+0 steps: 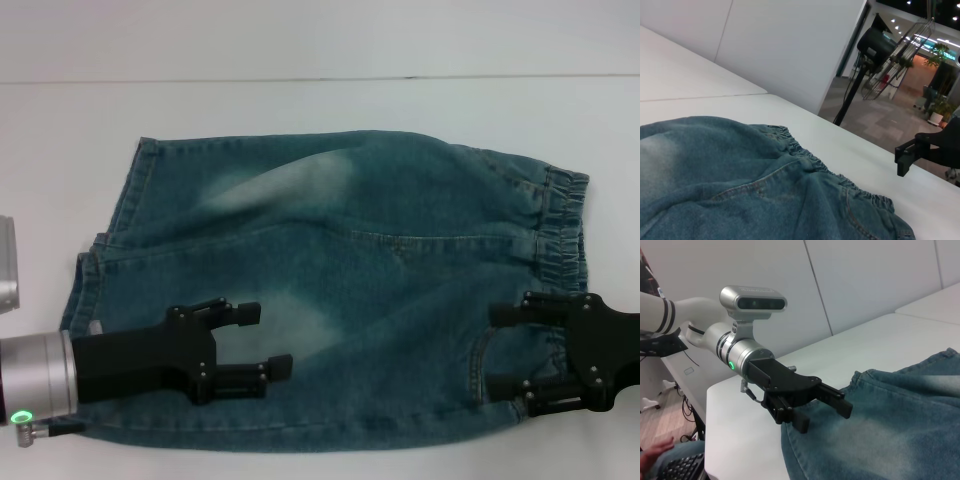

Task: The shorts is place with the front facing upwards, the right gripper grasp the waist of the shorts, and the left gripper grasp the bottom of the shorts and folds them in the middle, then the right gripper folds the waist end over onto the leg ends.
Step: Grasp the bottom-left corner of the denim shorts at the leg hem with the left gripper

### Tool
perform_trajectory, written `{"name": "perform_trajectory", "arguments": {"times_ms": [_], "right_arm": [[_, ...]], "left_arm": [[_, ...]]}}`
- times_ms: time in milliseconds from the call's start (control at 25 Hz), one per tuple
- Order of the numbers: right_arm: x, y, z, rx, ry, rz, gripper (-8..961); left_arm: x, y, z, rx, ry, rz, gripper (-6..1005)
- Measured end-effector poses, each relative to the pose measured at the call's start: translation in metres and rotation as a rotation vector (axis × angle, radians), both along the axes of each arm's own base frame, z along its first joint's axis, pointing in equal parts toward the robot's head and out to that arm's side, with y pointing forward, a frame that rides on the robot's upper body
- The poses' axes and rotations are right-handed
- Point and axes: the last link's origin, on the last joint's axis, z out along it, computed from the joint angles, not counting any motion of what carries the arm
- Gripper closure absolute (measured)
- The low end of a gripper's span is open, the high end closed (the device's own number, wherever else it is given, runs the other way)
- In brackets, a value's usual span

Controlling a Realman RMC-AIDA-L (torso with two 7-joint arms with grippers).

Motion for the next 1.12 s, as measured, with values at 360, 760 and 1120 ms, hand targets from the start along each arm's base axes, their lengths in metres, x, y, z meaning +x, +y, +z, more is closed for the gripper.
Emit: {"name": "perform_trajectory", "arguments": {"times_ms": [360,760,1120], "right_arm": [[-0.001,0.001,0.0,0.0,0.002,0.004,11],[-0.001,-0.001,0.0,-0.001,0.007,-0.001,12],[-0.001,-0.001,0.0,-0.005,0.009,0.001,11]], "left_arm": [[0.002,-0.001,-0.002,-0.012,-0.001,-0.01,95],[-0.016,-0.006,0.032,0.051,0.043,0.091,97],[-0.044,-0.022,0.084,0.116,0.161,0.235,99]]}}
